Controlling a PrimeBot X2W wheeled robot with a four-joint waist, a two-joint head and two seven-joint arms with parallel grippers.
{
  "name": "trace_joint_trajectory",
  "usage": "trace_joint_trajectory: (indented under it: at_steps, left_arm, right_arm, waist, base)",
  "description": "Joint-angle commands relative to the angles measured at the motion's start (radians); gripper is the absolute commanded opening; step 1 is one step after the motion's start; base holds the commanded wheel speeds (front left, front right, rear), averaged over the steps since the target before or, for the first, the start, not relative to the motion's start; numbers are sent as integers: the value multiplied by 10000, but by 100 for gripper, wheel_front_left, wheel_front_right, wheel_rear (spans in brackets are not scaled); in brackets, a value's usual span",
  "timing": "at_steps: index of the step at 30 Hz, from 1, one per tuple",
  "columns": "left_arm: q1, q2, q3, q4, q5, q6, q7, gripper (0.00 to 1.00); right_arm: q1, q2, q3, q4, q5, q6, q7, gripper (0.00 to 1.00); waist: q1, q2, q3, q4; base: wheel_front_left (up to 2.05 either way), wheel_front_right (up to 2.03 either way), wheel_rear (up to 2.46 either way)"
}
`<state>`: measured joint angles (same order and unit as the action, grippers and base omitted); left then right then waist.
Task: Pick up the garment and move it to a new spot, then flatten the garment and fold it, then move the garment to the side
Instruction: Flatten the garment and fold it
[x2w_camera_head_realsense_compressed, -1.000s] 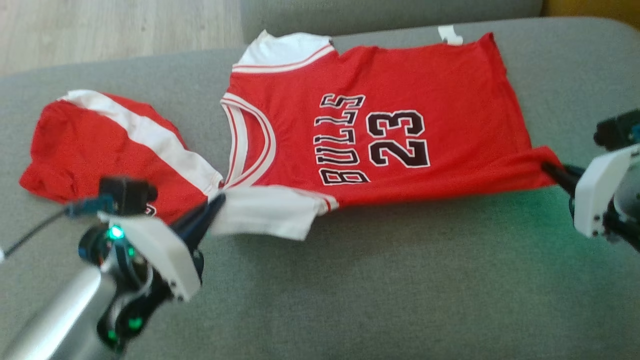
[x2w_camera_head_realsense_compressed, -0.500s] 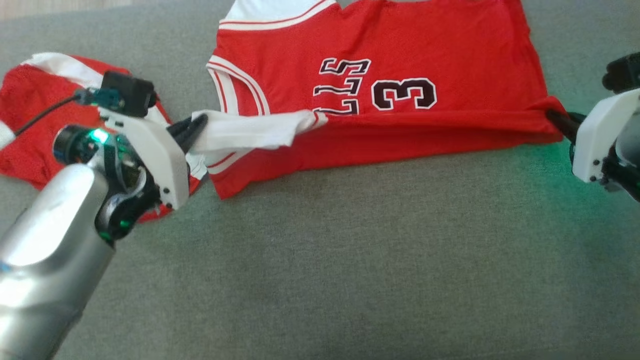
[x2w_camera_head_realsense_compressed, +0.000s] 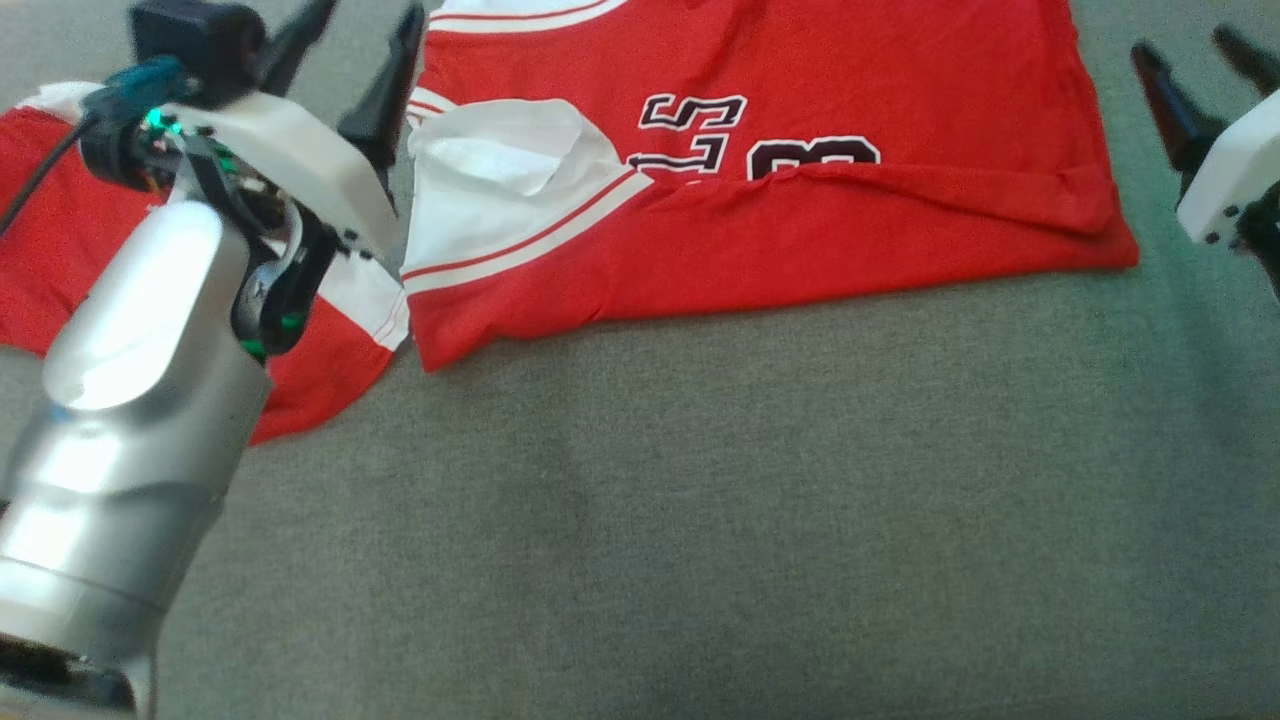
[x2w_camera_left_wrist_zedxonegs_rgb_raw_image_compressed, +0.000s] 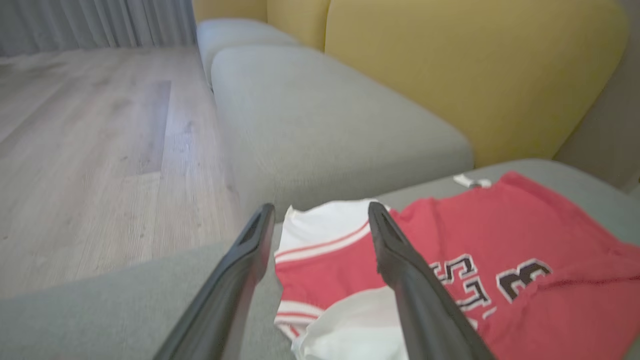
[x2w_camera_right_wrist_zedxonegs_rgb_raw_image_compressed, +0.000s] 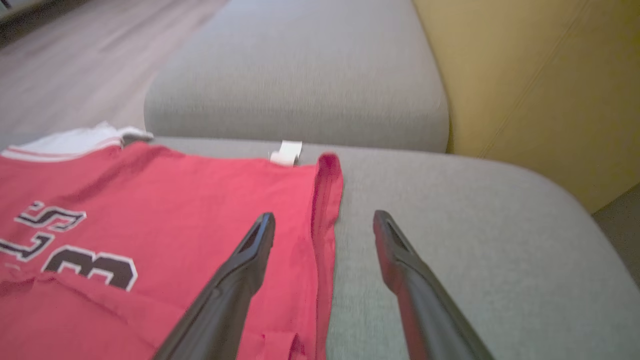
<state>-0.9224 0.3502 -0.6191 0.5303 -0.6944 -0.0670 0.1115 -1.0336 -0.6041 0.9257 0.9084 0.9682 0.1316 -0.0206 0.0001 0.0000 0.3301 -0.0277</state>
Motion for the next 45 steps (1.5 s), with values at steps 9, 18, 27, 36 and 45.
trace_joint_trajectory:
  at_steps: [9,18,27,36,45]
  left_arm:
    - [388,-182,1221,-139,105,411,-3333,100]
    - [3124,-766,2347,-1994,1256,1215,-3728,100]
    - [6047,-1885,3144,-2648,2496,1082,-3731,100]
    - [7054,-2622,3977,-2755,3362,660,-3732,100]
    - [6984,-2895,4417,-2531,3846,373,-3732,100]
  right_arm:
    - [19,81,-1674,-73,-1345,-9,-2398,100]
    - [3798,1628,-7285,-3589,-5613,-9,-2409,100]
    - [7353,4001,-8913,-5669,-7954,-9,-2410,100]
    - [8529,5136,-9468,-6452,-8539,-9,-2411,100]
    - [8472,5280,-9428,-6630,-8659,-9,-2411,100]
  waist:
    - [-1,0,-841,-40]
    - [-1,0,-1770,-96]
    - [-1,0,-2458,-146]
    - [-1,0,-2562,-296]
    - [-1,0,-2421,-360]
  base:
    - [0,0,0]
    - [0,0,0]
    - [0,0,0]
    - [0,0,0]
    - [0,0,0]
